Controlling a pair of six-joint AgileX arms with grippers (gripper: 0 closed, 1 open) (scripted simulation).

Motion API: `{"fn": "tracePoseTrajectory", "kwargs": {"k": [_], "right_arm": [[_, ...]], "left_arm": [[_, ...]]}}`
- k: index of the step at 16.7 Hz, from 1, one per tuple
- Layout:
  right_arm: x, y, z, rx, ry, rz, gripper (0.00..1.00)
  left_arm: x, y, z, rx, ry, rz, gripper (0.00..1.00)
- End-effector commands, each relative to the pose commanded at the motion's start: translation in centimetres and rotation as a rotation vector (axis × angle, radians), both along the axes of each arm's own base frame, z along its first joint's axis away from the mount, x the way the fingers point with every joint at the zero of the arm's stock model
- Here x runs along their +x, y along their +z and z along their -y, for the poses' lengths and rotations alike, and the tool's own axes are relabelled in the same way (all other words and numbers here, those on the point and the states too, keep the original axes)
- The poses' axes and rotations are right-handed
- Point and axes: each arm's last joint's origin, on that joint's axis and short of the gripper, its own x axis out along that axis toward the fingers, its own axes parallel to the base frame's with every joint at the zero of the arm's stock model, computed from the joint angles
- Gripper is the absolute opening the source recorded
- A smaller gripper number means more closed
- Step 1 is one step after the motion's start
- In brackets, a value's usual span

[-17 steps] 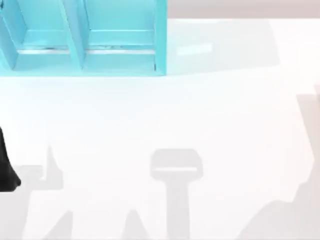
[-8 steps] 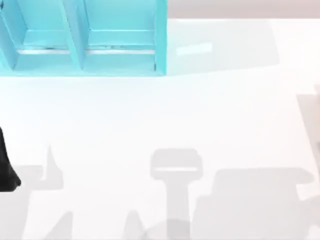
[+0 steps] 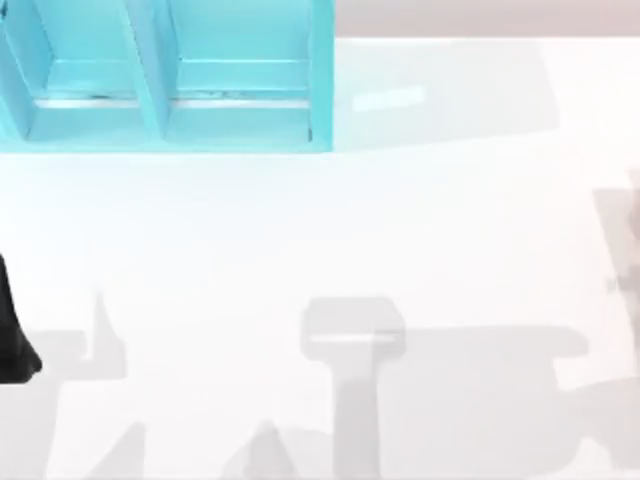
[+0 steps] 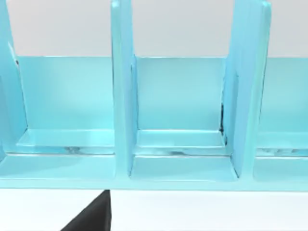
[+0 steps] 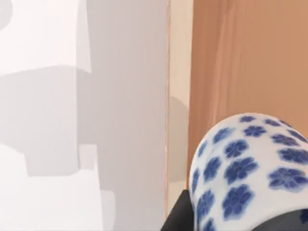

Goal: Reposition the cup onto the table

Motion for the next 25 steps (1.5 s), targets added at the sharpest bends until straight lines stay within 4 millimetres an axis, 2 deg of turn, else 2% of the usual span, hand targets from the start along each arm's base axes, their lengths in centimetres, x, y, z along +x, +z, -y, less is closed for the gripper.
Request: {"fn": "tracePoseTrajectory", "kwargs": {"k": [3, 6, 9, 12, 15, 17, 25], "right_arm": [[0.8, 0.1, -5.0, -0.007, 0.007, -0.002, 0.00], [0.0, 0.2, -12.5, -0.014, 0.016, 0.000, 0.00], [-3.6, 0.2, -20.2, -0.015, 0.035, 0.006, 0.00], [-8.1, 0.2, -25.3, -0.010, 0.030, 0.011, 0.00], [-11.5, 0.1, -27.8, -0.003, 0.016, 0.010, 0.00], [-12.8, 0.1, -28.6, -0.001, 0.006, 0.008, 0.00], [-13.0, -0.3, -28.7, 0.002, -0.006, 0.006, 0.00]], "left_arm": [[0.0, 0.0, 0.0, 0.000, 0.000, 0.000, 1.00], [0.0, 0.0, 0.0, 0.000, 0.000, 0.000, 1.00], [0.0, 0.0, 0.0, 0.000, 0.000, 0.000, 1.00], [0.0, 0.0, 0.0, 0.000, 0.000, 0.000, 1.00], [0.0, 0.0, 0.0, 0.000, 0.000, 0.000, 1.00], [0.0, 0.0, 0.0, 0.000, 0.000, 0.000, 1.00], [0.0, 0.0, 0.0, 0.000, 0.000, 0.000, 1.00]]}}
